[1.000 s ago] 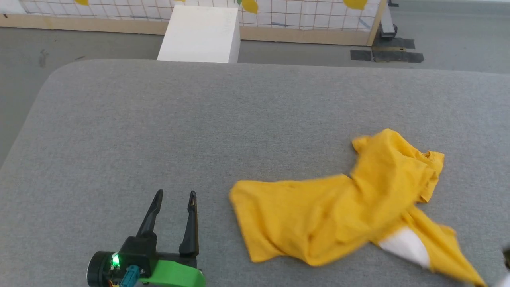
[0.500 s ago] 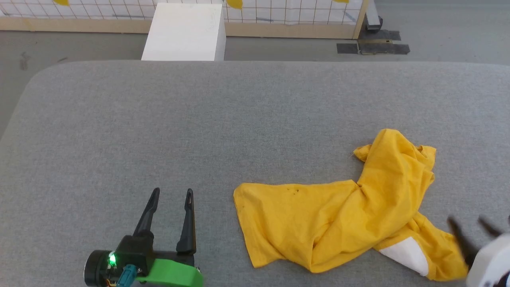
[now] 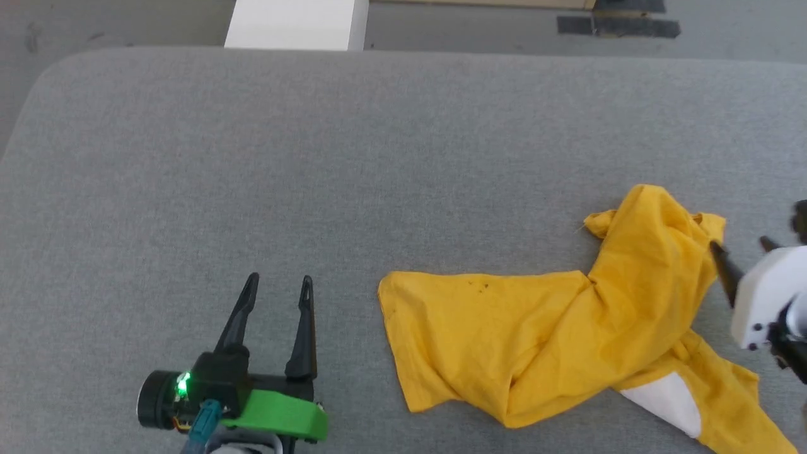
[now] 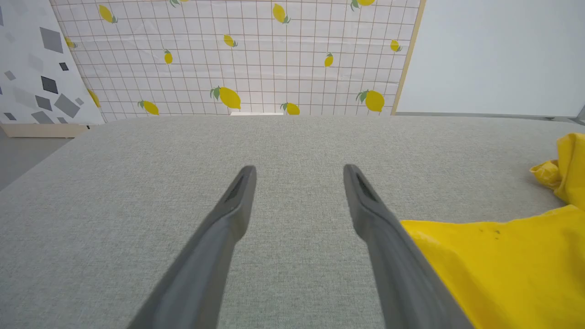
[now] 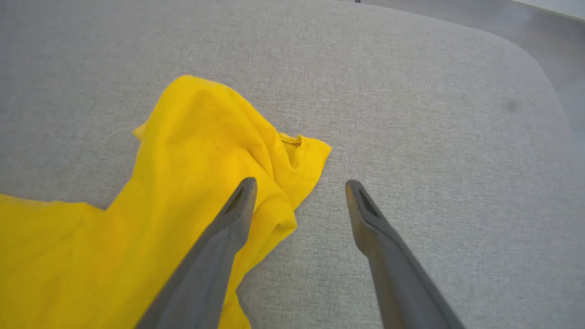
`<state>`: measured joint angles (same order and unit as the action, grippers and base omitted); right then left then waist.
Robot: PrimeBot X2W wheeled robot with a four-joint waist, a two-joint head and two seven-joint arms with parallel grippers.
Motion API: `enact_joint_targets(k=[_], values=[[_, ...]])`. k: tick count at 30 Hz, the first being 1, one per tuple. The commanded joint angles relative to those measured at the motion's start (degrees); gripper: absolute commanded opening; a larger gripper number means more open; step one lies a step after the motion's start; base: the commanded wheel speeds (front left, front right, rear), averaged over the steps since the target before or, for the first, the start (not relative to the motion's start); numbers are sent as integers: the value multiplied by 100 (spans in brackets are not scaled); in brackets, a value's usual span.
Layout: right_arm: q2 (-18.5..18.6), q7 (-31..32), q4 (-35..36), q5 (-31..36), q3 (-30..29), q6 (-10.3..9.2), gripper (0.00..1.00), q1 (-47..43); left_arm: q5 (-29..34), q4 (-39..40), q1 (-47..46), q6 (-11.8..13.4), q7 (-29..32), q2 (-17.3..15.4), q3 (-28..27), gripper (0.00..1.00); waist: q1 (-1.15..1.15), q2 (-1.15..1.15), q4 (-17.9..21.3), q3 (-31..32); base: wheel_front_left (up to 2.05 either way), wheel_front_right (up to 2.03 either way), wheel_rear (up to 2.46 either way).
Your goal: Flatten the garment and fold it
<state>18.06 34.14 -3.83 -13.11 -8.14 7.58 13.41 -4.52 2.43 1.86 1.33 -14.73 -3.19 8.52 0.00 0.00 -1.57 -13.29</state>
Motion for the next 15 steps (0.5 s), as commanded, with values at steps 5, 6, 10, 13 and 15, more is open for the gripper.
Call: enact_joint_targets(k=[5, 6, 10, 13, 15], values=[[-15, 335, -928, 115, 259, -9, 100, 277, 65, -11, -257, -16, -27, 16, 98, 100, 0, 0, -252, -331, 0, 0, 0], [-26, 386, -1075, 111, 269, -9, 100, 301, 64, -23, -280, -7, -27, 17, 111, 100, 0, 0, -281, -351, 0, 0, 0], [6, 177, -1254, 173, 212, -9, 0, 407, 43, -61, -313, 32, -27, 20, 122, 100, 0, 0, -366, -337, 0, 0, 0], [93, -48, -1067, 130, 201, -9, 0, 507, 10, -77, -275, 62, -27, 21, 103, 100, 0, 0, -402, -226, 0, 0, 0], [205, -110, -817, 84, 271, -9, 0, 629, -13, -89, -226, 78, -27, 22, 83, 100, 0, 0, -414, -140, 0, 0, 0]])
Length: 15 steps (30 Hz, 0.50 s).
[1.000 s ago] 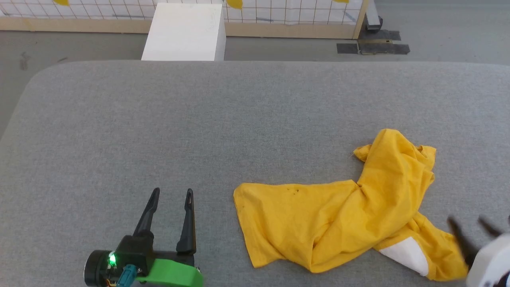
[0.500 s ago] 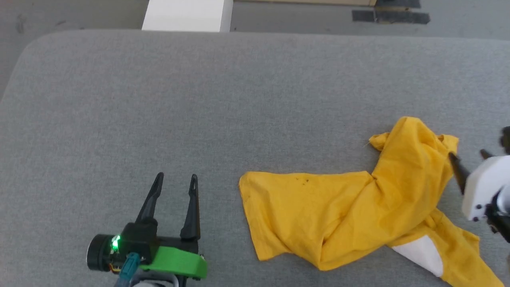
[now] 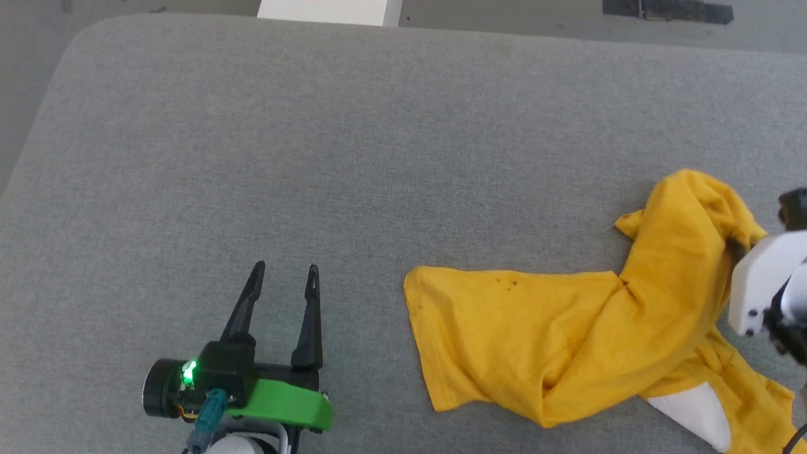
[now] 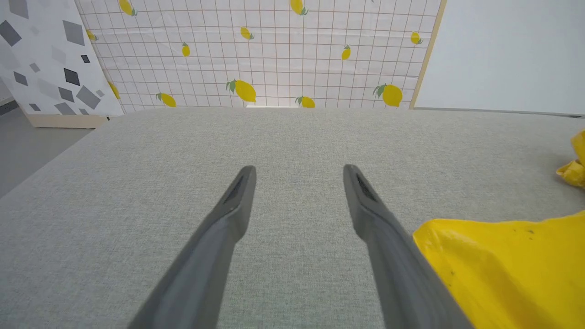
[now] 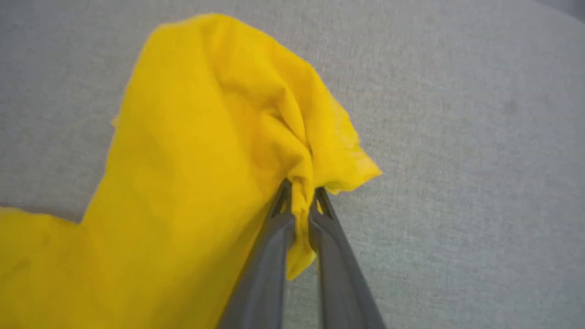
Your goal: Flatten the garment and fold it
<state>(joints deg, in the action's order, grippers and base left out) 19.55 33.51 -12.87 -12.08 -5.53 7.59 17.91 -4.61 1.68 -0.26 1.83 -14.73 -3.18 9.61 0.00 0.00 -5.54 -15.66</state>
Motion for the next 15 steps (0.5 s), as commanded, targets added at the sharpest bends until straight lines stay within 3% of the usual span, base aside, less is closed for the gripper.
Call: enact_joint_targets(k=[1, 8, 15], values=[[119, -46, 213, -48, 66, -10, 0, 246, -14, -13, 8, 33, -27, 21, -32, 100, 0, 0, -23, 125, 0, 0, 0], [703, 267, 1017, -194, 914, -10, 0, 1276, -82, 19, 59, 36, -27, 24, -6, 100, 0, 0, -219, 135, 0, 0, 0], [831, 550, 753, -137, 2020, -10, 0, 2756, -169, -43, -144, 6, -27, 28, 228, 100, 0, 0, -678, -263, 0, 0, 0]])
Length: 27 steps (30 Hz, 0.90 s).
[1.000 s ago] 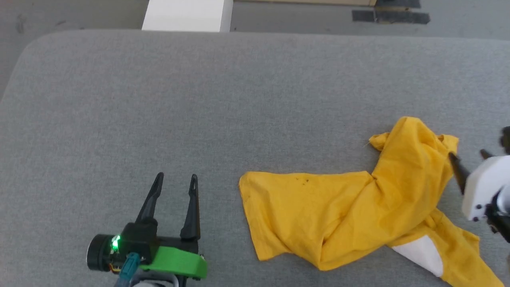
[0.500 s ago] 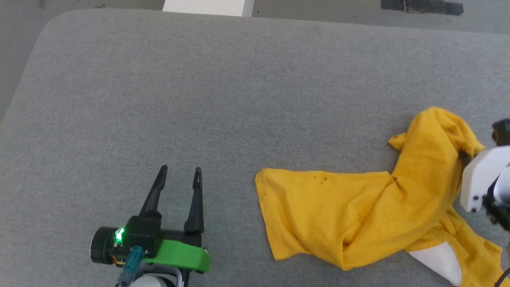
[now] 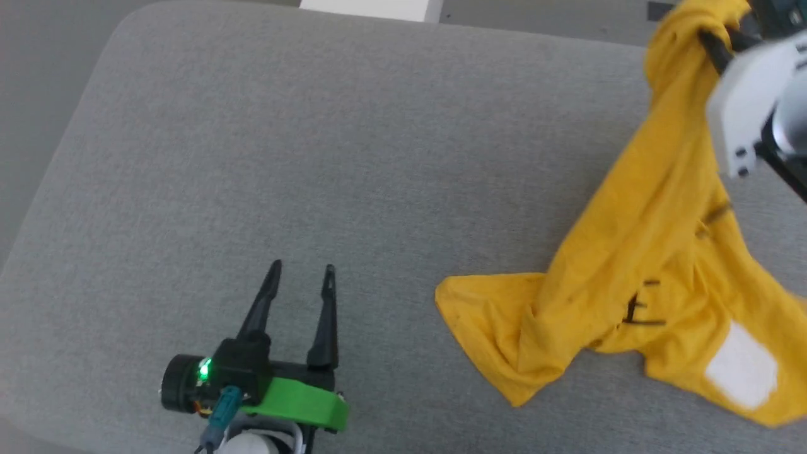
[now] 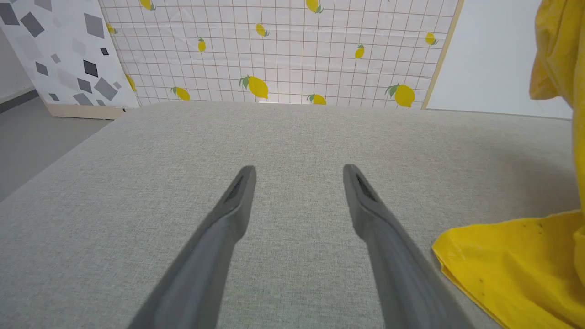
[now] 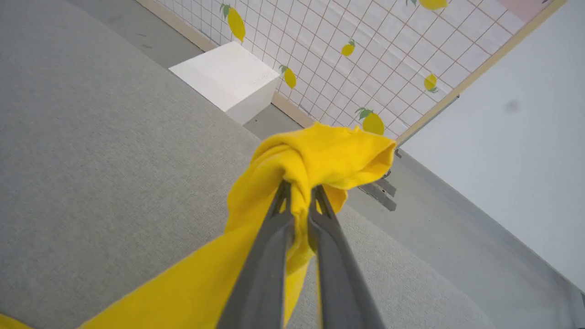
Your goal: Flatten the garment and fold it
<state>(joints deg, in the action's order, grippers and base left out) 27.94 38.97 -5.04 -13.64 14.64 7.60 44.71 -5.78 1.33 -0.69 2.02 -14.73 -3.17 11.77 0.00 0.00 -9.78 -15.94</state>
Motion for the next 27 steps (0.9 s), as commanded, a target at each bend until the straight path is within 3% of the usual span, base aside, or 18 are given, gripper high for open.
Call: enact_joint_targets(k=[1, 7, 12, 13, 14, 21, 27], values=[[-37, -17, -204, 75, 127, -11, 0, 301, -81, -29, -144, -4, -27, 27, 75, 100, 0, 0, -345, -300, 0, 0, 0], [-271, -311, -1510, 449, 635, -11, 0, 1016, -223, -163, -346, 54, -27, 28, 430, 100, 0, 0, -843, -568, 0, 0, 0], [-570, -826, -2476, 610, 692, -11, 0, 1101, -254, -253, -443, 96, -27, 28, 648, 100, 0, 0, -1071, -627, 0, 0, 0], [-637, -957, -2668, 652, 654, -11, 31, 1104, -250, -270, -457, 106, -27, 28, 670, 100, 0, 0, -1081, -629, 0, 0, 0], [-681, -1054, -2815, 693, 618, -11, 98, 1113, -251, -280, -471, 114, -27, 28, 685, 100, 0, 0, -1084, -635, 0, 0, 0], [-857, -1638, -3432, 592, 550, -11, 100, 1286, -239, -304, -604, 181, -27, 29, 695, 100, 0, 0, -819, -554, 0, 0, 0], [-649, -2062, -3168, 55, 469, -11, 100, 1073, -150, -327, -504, 173, -27, -8, 457, 100, 0, 0, -396, -157, 0, 0, 0]])
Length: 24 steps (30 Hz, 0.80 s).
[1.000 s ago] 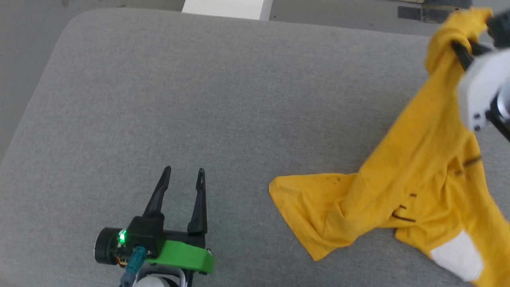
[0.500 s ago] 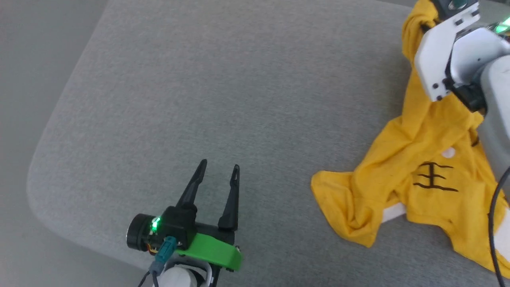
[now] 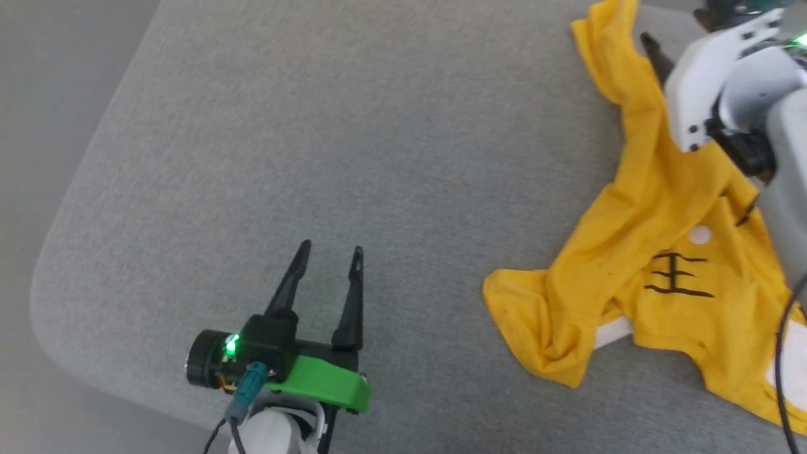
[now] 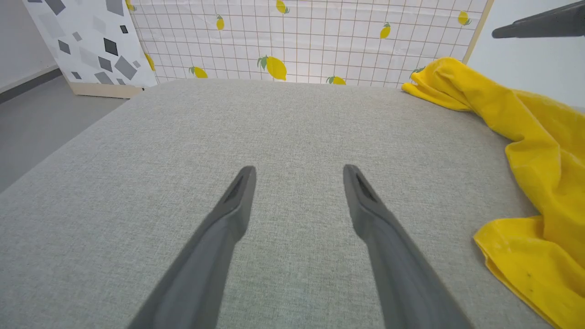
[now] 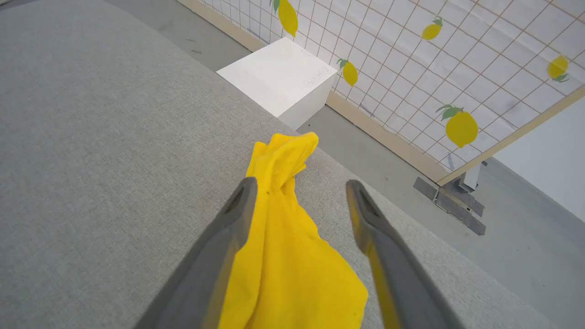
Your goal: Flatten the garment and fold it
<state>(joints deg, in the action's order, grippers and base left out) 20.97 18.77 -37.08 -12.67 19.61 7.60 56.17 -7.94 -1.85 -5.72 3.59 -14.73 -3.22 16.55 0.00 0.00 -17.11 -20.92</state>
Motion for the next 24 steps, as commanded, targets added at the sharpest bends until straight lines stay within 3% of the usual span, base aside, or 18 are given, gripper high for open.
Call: enact_joint_targets(k=[1, 7, 11, 14, 19, 21, 24], values=[[122, -114, 152, -140, -99, -11, 100, -198, 78, -1, 42, 14, -27, -22, -67, 100, 0, 0, 419, 429, 0, 0, 0], [368, -496, 1078, -458, -914, -11, 100, -1368, 112, 57, 358, 34, -27, -163, -317, 100, 0, 0, 869, 869, 0, 0, 0], [178, -627, 1977, -424, -1676, -11, 100, -2542, 110, 133, 584, 39, -27, -226, -421, 100, 0, 0, 1109, 1070, 0, 0, 0], [-175, -748, 2859, -209, -2341, -11, 100, -3623, 105, 193, 751, 20, -27, -259, -454, 100, 0, 0, 1245, 1165, 0, 0, 0], [-1128, -964, 4173, 297, -3210, -11, 100, -5389, 112, 280, 991, 19, -27, -299, -498, 100, 0, 0, 1382, 1241, 0, 0, 0], [-1508, -1115, 4514, 478, -3484, -11, 100, -5902, 114, 311, 1098, 21, -27, -304, -498, 100, 0, 0, 1425, 1241, 0, 0, 0], [-1758, -1274, 4805, 535, -3785, -11, 100, -6401, 198, 374, 1202, 5, -27, -354, -433, 100, 0, 0, 1474, 1236, 0, 0, 0]])
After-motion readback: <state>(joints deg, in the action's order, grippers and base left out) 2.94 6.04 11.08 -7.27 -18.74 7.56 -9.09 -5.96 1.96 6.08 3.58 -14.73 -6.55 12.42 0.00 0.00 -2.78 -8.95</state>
